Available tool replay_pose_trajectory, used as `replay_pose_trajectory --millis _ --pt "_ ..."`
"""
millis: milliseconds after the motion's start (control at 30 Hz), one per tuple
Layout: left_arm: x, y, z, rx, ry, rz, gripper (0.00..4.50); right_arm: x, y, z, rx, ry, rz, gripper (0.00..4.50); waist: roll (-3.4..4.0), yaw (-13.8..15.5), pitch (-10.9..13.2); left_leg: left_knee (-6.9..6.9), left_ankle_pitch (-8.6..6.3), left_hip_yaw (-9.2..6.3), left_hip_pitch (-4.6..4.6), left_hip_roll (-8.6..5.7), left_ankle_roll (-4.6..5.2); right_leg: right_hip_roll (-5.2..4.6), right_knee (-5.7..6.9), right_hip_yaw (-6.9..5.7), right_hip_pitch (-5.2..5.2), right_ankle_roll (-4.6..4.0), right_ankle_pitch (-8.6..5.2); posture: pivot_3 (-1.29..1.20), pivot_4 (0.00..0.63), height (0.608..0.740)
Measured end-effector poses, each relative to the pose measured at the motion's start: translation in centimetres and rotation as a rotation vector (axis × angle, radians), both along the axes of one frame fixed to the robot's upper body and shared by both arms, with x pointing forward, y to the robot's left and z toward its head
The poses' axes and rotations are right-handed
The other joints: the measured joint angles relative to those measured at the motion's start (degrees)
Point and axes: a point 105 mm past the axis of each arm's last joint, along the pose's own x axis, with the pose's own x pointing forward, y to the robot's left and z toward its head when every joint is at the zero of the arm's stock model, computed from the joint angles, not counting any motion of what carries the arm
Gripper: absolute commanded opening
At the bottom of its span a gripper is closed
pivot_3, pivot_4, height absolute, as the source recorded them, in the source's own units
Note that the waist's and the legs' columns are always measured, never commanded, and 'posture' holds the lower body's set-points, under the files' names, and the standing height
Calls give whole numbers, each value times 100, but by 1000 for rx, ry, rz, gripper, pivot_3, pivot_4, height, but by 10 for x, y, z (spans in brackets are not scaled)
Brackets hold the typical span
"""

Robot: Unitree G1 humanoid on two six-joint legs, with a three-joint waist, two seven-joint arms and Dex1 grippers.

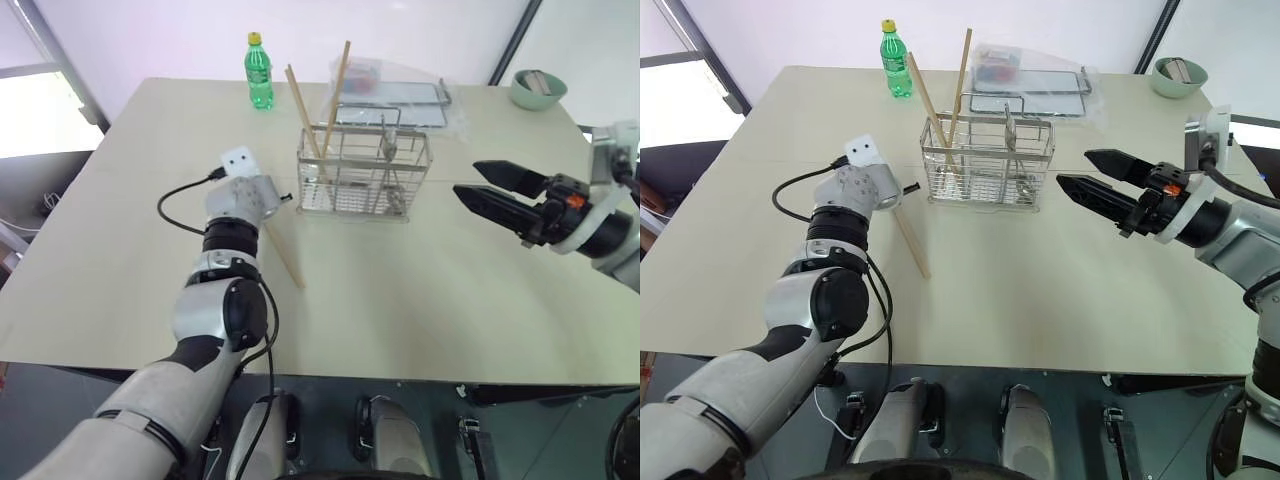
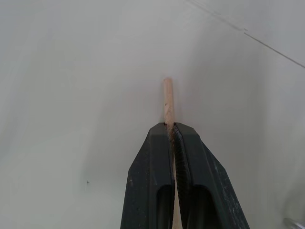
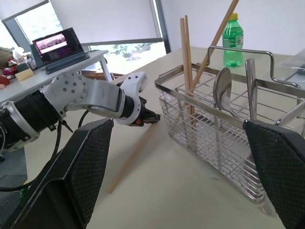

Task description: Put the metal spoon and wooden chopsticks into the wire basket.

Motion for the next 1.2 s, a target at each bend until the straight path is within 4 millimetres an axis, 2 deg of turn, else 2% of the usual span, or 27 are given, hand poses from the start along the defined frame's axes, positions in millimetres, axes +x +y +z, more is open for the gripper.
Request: replay_pose_trajectory --millis 100,200,233,300,400,433,500,533,600,667,800,900,1033,1200 --pt "11 27 25 -4 -164 62 30 2 0 -2 5 13 1 4500 0 -5 1 -1 2 4 -15 2 -2 2 1 0 -16 -2 2 0 150 707" --pt "18 67 68 7 -402 158 30 4 -1 1 9 10 8 4500 -1 1 2 -2 2 7 -18 2 -2 1 -1 -1 -18 -2 2 0 150 707" --pt "19 80 89 12 -510 182 30 4 -1 2 5 8 11 4500 -1 5 2 -1 2 9 -20 2 -2 0 -1 -1 -18 -2 3 0 150 707" --pt "18 92 128 7 -694 188 30 4 -1 5 -4 10 15 4500 -8 44 6 3 2 4 -27 -1 -1 -1 -6 -4 -16 -2 3 0 150 707" --pt "12 87 192 -46 -962 111 30 4 -1 7 -10 14 16 4500 -23 76 13 7 0 3 -31 -3 2 -3 -16 -6 -11 -2 3 0 150 707" --pt "7 78 220 -72 -1070 54 30 4 -1 6 -11 21 18 4500 -26 83 14 9 -1 3 -33 -3 3 -4 -19 -6 -11 -1 3 0 150 707" --pt "-4 61 260 -100 -1220 -41 30 4 -1 6 -12 26 19 4500 -26 80 14 9 -1 7 -32 -4 4 -4 -22 -4 -8 0 3 0 150 707" --pt "-11 50 277 -105 -1284 -92 30 4 -1 6 -13 26 19 4500 -26 73 14 8 -2 7 -31 -4 4 -4 -23 -5 -8 1 4 0 150 707" --pt "-21 27 299 -102 -1370 -196 30 4 -1 5 -13 29 19 4500 -26 48 14 7 -1 7 -28 -4 4 -3 -20 -5 -7 4 5 0 150 707" --pt "-26 6 305 -83 -1404 -288 30 3 -2 4 -14 34 14 4500 -26 16 14 6 -1 7 -24 -3 6 -2 -15 -5 -7 4 4 0 150 707" --pt "-29 -32 304 -41 -1420 -444 30 0 -5 4 -8 39 -2 4500 -26 2 14 5 -1 7 -24 -1 6 1 -12 -4 -10 4 4 0 150 707" --pt "-26 -57 288 17 -1388 -545 30 -4 -7 5 -4 33 -17 4500 -24 7 13 3 -1 7 -22 -1 6 1 -12 -4 -10 4 4 0 150 707" --pt "-12 -64 255 63 -1299 -585 30 -8 -12 5 4 32 -42 4500 -25 4 14 3 -1 7 -24 0 7 2 -12 -3 -13 4 4 0 150 707" --pt "-10 -74 237 104 -1276 -623 30 -10 -13 4 7 34 -55 4500 -25 21 14 4 -3 5 -25 -1 9 0 -12 -3 -12 4 4 0 150 707"
